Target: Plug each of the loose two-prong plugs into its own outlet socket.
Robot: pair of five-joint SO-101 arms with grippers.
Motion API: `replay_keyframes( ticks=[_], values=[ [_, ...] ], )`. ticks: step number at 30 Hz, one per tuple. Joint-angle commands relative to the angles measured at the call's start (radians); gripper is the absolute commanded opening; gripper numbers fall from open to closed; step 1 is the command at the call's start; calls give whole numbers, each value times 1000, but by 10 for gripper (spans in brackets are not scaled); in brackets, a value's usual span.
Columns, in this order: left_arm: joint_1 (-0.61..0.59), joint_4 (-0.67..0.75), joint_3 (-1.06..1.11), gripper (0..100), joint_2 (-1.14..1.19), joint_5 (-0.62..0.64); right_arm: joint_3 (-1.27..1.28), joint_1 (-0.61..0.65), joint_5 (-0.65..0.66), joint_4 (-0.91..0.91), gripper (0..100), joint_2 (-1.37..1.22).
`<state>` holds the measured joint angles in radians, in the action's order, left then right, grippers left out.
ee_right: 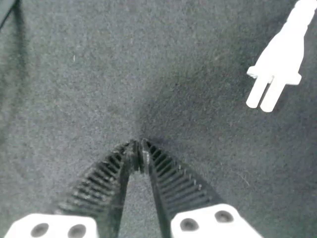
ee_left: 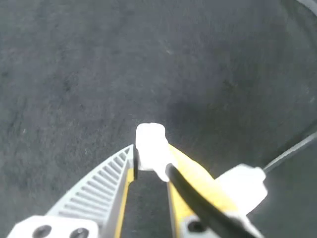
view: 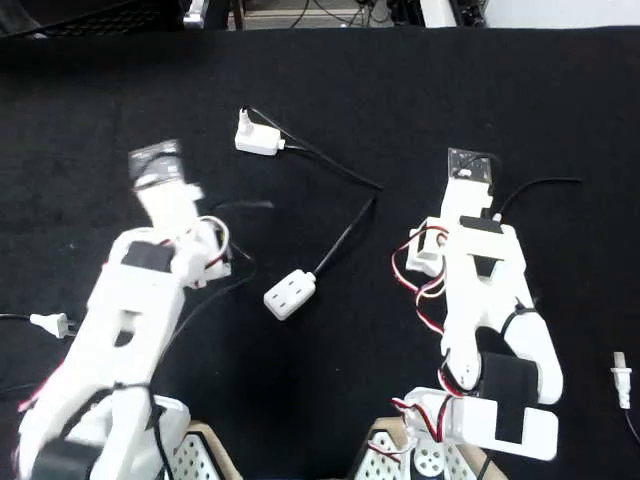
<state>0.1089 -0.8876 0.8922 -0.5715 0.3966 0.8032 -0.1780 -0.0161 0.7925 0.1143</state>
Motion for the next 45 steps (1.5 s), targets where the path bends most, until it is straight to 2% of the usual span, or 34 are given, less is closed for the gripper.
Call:
replay_keyframes(
  ticks=[1, 6, 8, 17, 22, 28, 37, 45],
  values=[
    [76, -18, -142, 28, 172, -319, -5, 14, 0, -37, 12, -27],
    [133, -146, -263, 28, 364, -830, -42, 14, 0, -32, 12, -77],
    [139, -204, -302, 28, 417, -990, -50, 14, 0, -32, 12, -87],
    [120, -354, -479, 28, 454, -1198, -53, 14, 0, -32, 12, -90],
    [113, -345, -504, 28, 457, -1218, -53, 14, 0, -32, 12, -90],
    [70, -272, -495, 28, 465, -1220, -53, 14, 0, -32, 12, -90],
    [24, -282, -478, 33, 456, -1217, -53, 14, 0, -32, 12, -90],
    [206, -293, -487, 30, 460, -1220, -53, 14, 0, -32, 12, -82]
  ],
)
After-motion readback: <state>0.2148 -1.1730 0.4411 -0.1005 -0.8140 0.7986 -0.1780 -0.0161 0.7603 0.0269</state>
